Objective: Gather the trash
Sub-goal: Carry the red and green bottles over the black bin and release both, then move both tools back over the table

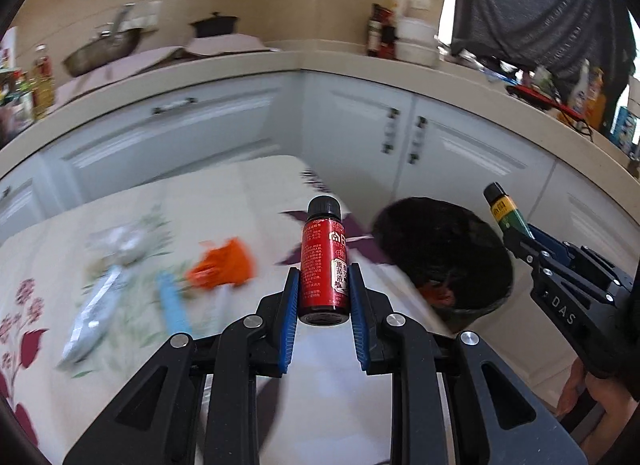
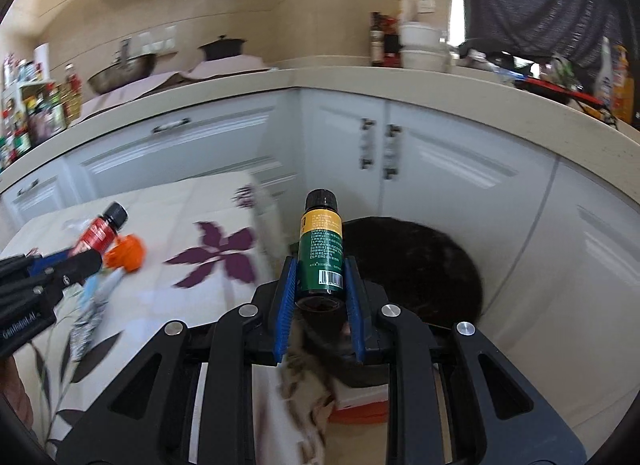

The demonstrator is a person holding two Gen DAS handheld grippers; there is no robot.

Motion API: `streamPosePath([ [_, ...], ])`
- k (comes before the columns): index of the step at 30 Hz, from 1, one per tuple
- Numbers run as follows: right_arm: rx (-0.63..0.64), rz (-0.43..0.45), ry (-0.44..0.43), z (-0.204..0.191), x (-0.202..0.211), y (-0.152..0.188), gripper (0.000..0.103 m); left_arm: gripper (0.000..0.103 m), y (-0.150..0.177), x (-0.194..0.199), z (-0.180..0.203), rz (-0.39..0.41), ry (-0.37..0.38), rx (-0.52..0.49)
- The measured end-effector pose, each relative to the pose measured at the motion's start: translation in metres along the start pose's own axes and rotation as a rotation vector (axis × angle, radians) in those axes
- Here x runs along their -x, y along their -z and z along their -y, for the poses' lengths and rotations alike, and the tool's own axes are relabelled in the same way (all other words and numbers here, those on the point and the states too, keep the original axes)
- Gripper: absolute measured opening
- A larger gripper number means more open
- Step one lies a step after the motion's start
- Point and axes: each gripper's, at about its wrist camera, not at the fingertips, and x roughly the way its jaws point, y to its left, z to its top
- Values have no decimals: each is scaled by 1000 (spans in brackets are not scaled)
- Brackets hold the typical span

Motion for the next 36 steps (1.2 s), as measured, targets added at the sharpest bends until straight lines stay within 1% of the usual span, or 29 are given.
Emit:
streamPosePath([
  [6,-28,9,54,40,-16,-5,23,25,-15,-34,42,-16,20,-62],
  [9,-41,2,71,56,-26,-5,23,25,-21,-49,58,-31,28,-73],
  [15,-63,-18,85,80,-51,-4,23,25,-33,-84,86,-63,28,-109],
  [24,-77,-47,108,96,-81,0,23,25,-41,-122,114,-113,26,-146],
  [25,-80,-46,114,99,-85,0,25,25,-42,-126,115,-116,21,-146],
  [26,-88,-45,118,101,-87,1,26,29,-42,-130,116,-119,11,-145],
  [27,-94,-47,121,103,-90,1,33,33,-41,-132,117,-123,7,-143],
  [28,-102,-46,129,104,-91,2,38,41,-41,-133,117,-126,5,-138],
  [29,-109,-45,131,106,-92,2,38,48,-41,-134,117,-126,3,-131],
  [31,-114,-46,132,106,-92,3,38,50,-41,-134,117,-123,3,-124],
  [36,-105,-42,132,102,-89,1,38,50,-41,-130,113,-118,8,-124],
])
